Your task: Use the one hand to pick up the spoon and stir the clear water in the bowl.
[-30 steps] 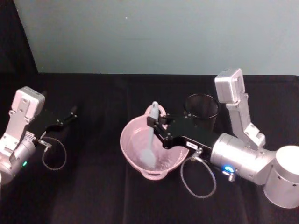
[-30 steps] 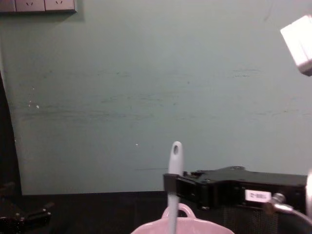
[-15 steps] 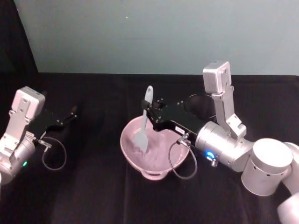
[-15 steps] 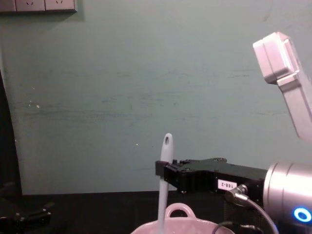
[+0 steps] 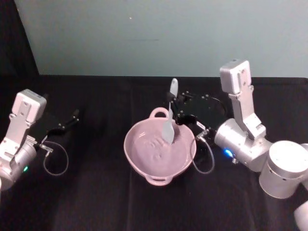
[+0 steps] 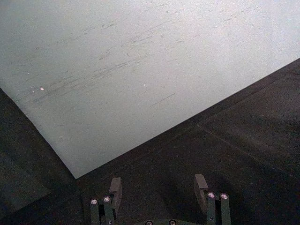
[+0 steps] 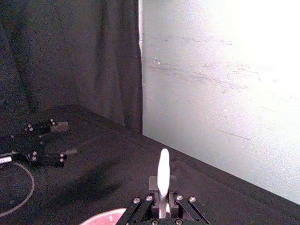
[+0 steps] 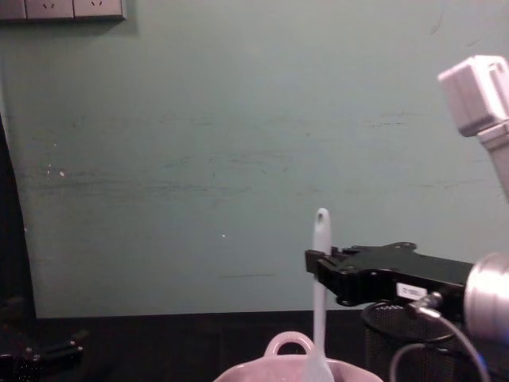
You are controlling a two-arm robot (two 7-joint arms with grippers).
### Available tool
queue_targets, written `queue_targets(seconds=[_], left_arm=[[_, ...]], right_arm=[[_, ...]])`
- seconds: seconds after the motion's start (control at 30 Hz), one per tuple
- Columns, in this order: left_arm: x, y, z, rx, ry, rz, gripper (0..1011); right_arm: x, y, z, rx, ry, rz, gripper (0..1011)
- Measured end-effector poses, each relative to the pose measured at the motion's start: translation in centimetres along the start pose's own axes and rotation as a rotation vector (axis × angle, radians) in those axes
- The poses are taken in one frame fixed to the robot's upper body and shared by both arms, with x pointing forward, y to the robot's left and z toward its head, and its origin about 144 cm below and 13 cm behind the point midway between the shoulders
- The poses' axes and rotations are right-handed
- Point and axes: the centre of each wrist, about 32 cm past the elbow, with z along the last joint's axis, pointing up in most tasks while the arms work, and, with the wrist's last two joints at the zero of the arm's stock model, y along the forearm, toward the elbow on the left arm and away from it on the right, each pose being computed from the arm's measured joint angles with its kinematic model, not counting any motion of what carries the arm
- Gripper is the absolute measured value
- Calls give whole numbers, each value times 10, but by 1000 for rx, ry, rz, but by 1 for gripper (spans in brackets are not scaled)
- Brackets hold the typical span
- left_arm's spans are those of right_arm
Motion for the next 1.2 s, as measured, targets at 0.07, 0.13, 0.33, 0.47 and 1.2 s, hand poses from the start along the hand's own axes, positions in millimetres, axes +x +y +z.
queue_targets(seconds=[0.07,0.13,0.33,0.47,1.2], left_arm=[[0,0,0,0,0,0,1011],[0,0,0,0,0,0,1011],[0,0,0,0,0,0,1011],[0,0,0,0,0,0,1011],[0,0,0,0,0,0,1011]], right_arm=[[2,-6,2,-10,-7,-2,111],[3,-12,3,-19,-9,3,112],[3,-31,10,-48,12,71,111],[0,-39,14,-59,39,122,111],[-22,6,-6,18,115,181,111]])
